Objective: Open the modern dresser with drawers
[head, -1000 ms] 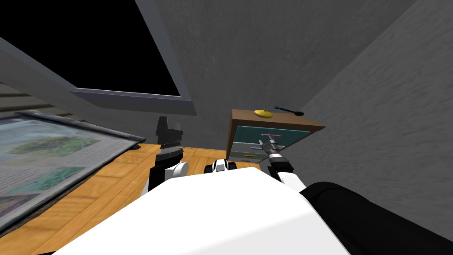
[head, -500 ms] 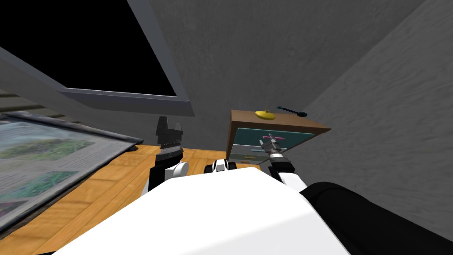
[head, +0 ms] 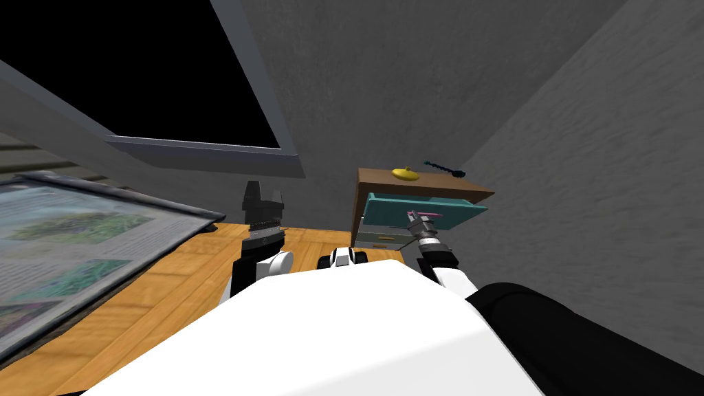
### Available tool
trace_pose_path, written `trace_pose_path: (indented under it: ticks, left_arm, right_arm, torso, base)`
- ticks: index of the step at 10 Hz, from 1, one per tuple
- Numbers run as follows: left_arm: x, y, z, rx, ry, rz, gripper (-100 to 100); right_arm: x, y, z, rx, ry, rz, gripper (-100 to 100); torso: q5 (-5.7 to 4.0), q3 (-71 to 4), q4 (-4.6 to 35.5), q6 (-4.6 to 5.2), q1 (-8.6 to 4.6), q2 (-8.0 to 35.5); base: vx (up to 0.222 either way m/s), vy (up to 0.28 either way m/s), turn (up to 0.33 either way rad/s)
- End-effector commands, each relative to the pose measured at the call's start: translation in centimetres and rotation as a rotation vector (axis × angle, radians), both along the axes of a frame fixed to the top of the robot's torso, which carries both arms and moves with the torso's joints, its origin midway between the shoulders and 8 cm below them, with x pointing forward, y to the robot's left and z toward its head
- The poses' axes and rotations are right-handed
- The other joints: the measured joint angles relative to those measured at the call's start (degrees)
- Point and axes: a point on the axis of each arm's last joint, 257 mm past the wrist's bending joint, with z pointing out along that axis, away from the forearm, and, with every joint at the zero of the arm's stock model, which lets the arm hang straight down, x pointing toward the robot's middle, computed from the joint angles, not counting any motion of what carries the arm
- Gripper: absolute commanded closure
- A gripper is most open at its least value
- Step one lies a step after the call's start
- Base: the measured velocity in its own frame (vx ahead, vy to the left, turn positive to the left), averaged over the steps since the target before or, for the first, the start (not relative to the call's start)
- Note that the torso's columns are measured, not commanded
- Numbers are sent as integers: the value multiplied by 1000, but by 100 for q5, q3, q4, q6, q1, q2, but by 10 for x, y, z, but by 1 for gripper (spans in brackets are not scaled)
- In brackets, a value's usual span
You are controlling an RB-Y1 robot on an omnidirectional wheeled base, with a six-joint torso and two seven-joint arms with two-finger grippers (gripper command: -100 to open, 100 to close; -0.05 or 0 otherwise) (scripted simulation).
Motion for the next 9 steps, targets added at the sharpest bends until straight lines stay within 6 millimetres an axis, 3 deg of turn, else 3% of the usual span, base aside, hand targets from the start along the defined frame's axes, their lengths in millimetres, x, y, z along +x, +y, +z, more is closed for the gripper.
trace_pose_path:
  ticks: [1, 4, 5, 9]
  left_arm:
    - [0, 0, 0, 0, 0, 0, 0]
    - [0, 0, 0, 0, 0, 0, 0]
    - [0, 0, 0, 0, 0, 0, 0]
    - [0, 0, 0, 0, 0, 0, 0]
  right_arm:
    - [-1, 2, 0, 3, 2, 4, 100]
    - [-3, 9, -1, 6, 12, 20, 100]
    - [-9, 4, 12, 4, 4, 19, -100]
    - [-17, 1, 29, 4, 3, 30, -100]
  torso:
    - [3, -5, 1, 1, -2, -4]
    - [-1, 3, 0, 5, -4, 6]
    - [-2, 9, 1, 4, 0, 13]
    - [7, -30, -10, 1, -2, -41]
  base:
    - [-84, 13, -9]
    - [-169, 18, -37]
    - [-66, 26, -72]
    - [63, 14, -36]
